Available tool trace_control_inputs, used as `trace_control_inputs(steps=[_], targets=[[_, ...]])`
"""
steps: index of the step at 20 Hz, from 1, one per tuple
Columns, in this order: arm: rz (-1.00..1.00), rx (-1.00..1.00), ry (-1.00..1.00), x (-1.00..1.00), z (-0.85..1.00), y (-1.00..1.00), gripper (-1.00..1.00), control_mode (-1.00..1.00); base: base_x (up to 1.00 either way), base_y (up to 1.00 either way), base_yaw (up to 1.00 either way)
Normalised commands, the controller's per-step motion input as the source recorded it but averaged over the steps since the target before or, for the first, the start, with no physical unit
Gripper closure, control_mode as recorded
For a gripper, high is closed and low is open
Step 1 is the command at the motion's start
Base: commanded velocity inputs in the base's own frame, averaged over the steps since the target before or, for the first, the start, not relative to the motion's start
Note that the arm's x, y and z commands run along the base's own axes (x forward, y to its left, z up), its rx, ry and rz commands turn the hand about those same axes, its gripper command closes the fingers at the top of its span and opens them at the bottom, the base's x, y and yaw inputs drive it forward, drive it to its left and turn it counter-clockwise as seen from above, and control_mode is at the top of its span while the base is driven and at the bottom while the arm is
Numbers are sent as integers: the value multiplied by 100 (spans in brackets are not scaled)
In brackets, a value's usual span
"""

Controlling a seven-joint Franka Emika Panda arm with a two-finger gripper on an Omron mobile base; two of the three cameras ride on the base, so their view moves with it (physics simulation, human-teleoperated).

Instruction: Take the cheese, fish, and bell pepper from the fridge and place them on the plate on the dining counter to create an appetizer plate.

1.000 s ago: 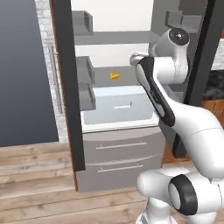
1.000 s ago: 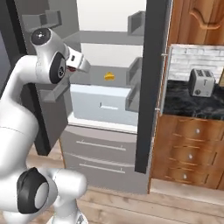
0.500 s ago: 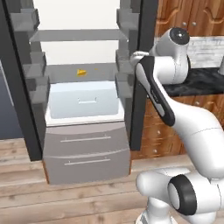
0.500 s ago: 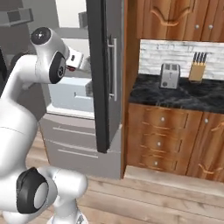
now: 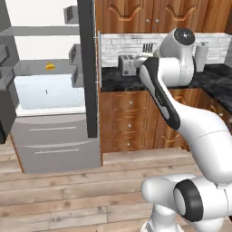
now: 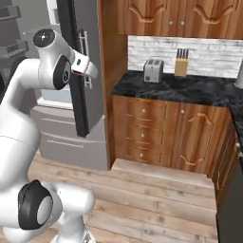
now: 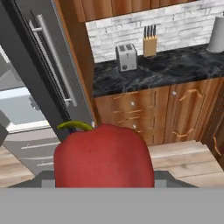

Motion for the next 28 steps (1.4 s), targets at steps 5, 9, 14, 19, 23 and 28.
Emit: trace_control_inputs(steps=[5,9,14,19,23,28], targets=[[0,0,0,0,0,0,100,100,-100,-35,3],[0,0,0,0,0,0,100,100,-100,9,4],[0,0,0,0,0,0,100,100,-100,9,3],[0,0,0,0,0,0,100,100,-100,1,2],[0,0,0,0,0,0,100,100,-100,0,1],[0,0,0,0,0,0,100,100,-100,0,0]])
